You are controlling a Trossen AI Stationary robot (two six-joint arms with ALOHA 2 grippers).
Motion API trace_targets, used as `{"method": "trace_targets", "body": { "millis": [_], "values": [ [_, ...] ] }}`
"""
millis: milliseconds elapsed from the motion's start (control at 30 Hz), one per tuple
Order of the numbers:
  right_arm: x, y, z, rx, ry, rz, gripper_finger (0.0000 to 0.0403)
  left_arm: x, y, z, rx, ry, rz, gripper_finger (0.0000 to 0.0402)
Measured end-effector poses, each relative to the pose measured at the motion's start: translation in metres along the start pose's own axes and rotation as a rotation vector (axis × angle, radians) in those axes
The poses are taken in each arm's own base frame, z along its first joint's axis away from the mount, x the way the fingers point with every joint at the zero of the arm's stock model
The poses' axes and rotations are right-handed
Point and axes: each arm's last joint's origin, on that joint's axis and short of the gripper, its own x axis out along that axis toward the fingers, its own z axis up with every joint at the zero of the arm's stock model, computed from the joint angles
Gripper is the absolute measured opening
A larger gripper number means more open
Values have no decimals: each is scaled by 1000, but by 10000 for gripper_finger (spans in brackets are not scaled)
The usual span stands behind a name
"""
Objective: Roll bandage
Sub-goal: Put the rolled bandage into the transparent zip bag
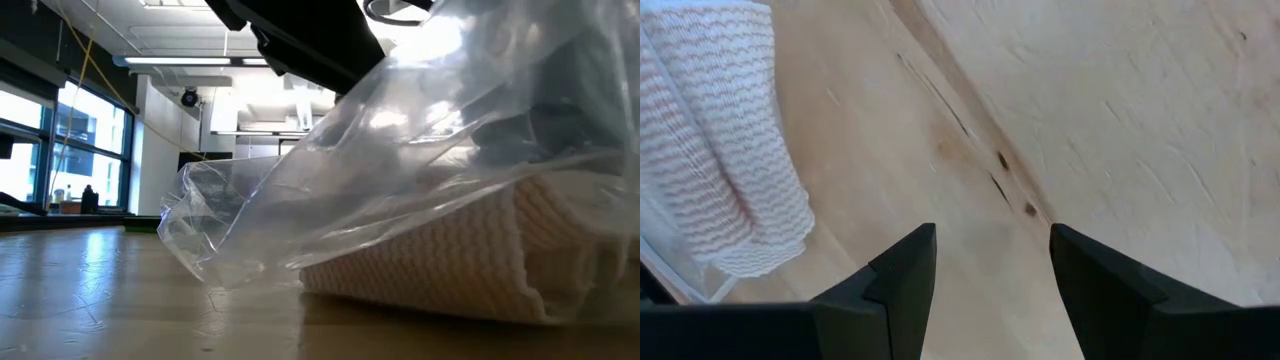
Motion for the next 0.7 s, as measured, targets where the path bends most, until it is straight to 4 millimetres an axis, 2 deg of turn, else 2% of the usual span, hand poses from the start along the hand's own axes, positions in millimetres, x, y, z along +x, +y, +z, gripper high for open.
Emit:
{"method": "trace_targets", "body": {
  "millis": [467,700],
  "values": [
    [0,0,-3,-8,19,-6,190,2,5,0,44,6,15,133],
    [3,14,-30,-45,57,15,190,1,6,-5,52,60,29,133]
  ]
}}
